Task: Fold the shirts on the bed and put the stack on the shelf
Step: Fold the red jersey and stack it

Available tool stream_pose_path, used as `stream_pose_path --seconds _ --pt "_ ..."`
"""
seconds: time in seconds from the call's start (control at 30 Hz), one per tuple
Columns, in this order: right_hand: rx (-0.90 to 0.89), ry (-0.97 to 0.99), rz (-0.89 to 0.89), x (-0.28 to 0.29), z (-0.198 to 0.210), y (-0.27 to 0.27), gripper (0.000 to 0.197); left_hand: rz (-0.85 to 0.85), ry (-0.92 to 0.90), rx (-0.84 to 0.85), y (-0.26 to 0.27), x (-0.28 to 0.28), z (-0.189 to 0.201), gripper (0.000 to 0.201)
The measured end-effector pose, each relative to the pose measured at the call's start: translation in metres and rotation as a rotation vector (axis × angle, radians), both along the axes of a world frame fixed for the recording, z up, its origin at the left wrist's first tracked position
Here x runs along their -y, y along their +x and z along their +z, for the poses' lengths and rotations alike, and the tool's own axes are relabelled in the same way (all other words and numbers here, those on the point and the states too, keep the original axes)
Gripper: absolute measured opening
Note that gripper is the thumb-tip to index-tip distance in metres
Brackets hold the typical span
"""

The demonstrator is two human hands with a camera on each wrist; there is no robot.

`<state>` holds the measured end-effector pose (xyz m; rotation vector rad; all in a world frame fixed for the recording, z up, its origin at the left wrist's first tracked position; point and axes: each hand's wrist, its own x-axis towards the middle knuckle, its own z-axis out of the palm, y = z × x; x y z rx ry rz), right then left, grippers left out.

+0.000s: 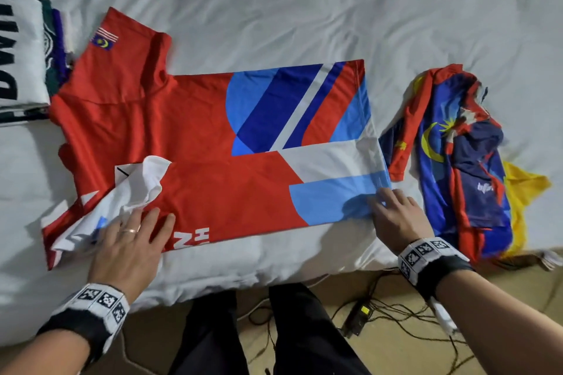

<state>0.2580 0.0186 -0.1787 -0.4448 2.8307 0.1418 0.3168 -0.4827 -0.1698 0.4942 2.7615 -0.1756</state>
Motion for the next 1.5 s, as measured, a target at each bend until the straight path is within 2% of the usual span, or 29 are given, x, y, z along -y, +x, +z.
stream_pose_path --seconds 0.1,0.2,0.37,0.53,0.6,0.7,0.8,0.9,0.97,1.07,1.13,1.23,1.33,1.4,1.5 --pt "0.026 -0.055 0.037 -0.002 0.009 0.001 0.006 0.032 0.02 0.028 -0.012 -0.01 0.005 0.062" --pt "0.043 -0.165 0.019 0.006 0.025 -0.017 0.024 0.112 0.067 -0.034 -0.035 -0.013 0.014 0.057" --pt "-0.075 -0.213 -0.066 0.021 0.02 -0.088 0.022 0.361 0.141 -0.223 -0.092 -0.019 0.015 0.044" --pt "0.103 -0.088 -0.094 0.026 0.002 -0.134 0.032 0.491 0.119 -0.175 -0.123 -0.016 -0.002 0.064" --pt "0.166 -0.03 -0.089 0.025 -0.003 -0.143 0.025 0.502 0.095 -0.129 -0.129 -0.012 -0.009 0.052" --pt "0.151 -0.016 -0.114 0.02 -0.006 -0.151 0.013 0.457 0.069 -0.094 -0.129 -0.009 -0.017 0.015" --pt "0.157 -0.036 -0.151 0.014 -0.007 -0.154 0.014 0.41 0.046 -0.113 -0.128 -0.007 -0.02 0.009" --pt "0.171 -0.063 -0.175 0.014 -0.006 -0.154 0.014 0.457 0.043 -0.115 -0.129 -0.011 -0.019 0.009" --pt "0.157 -0.04 -0.193 0.018 -0.004 -0.153 0.022 0.483 0.061 -0.108 -0.133 -0.015 -0.013 0.016" --pt "0.018 -0.028 -0.19 0.029 0.002 -0.14 0.043 0.423 0.104 -0.111 -0.133 -0.033 -0.002 0.055" --pt "-0.06 -0.106 -0.13 0.048 0.001 -0.121 0.043 0.339 0.152 -0.078 -0.125 -0.058 0.002 0.07" --pt "-0.039 -0.241 -0.01 0.093 -0.011 -0.08 0.04 0.278 0.186 0.08 -0.092 -0.096 -0.008 0.082" --pt "0.112 -0.257 0.056 0.129 -0.022 -0.049 0.058 0.277 0.143 0.147 -0.065 -0.112 -0.029 0.091" --pt "0.175 -0.182 0.055 0.126 -0.027 -0.041 0.068 0.293 0.137 0.152 -0.059 -0.114 -0.039 0.093" --pt "0.184 -0.128 -0.064 0.083 -0.033 -0.046 0.074 0.292 0.151 0.146 -0.056 -0.113 -0.046 0.093"
